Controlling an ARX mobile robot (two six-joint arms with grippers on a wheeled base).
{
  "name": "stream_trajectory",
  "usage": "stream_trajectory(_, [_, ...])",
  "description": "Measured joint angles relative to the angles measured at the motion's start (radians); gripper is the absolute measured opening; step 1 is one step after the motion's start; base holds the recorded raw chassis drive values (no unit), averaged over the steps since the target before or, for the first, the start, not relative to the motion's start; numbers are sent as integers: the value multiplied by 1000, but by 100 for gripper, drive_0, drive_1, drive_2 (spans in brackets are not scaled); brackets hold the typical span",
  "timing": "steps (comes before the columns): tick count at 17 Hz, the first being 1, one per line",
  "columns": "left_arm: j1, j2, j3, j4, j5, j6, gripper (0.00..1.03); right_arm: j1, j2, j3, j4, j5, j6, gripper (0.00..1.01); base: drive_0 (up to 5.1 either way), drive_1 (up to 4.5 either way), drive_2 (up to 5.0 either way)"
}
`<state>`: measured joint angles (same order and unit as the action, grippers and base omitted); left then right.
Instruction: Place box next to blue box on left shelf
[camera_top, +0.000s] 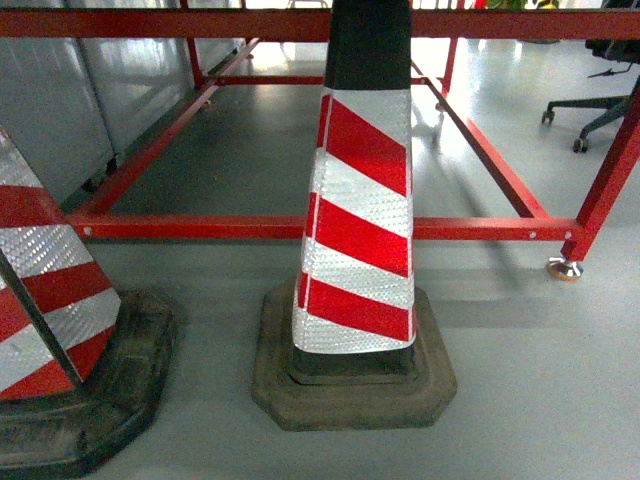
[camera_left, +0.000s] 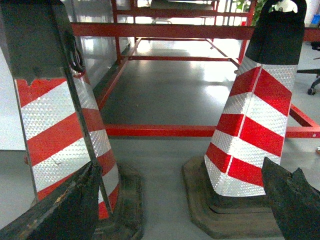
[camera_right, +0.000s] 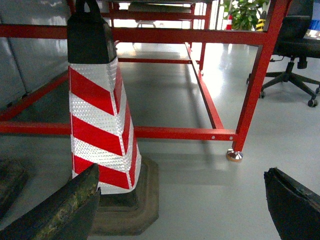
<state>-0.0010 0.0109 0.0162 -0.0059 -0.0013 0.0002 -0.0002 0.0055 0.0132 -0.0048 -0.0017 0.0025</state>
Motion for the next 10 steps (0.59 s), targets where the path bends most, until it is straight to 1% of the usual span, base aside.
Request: stream_trajectory(10, [0, 0, 0, 0, 0, 0, 98, 0, 0, 0, 0, 0, 0, 98, 0, 0, 0])
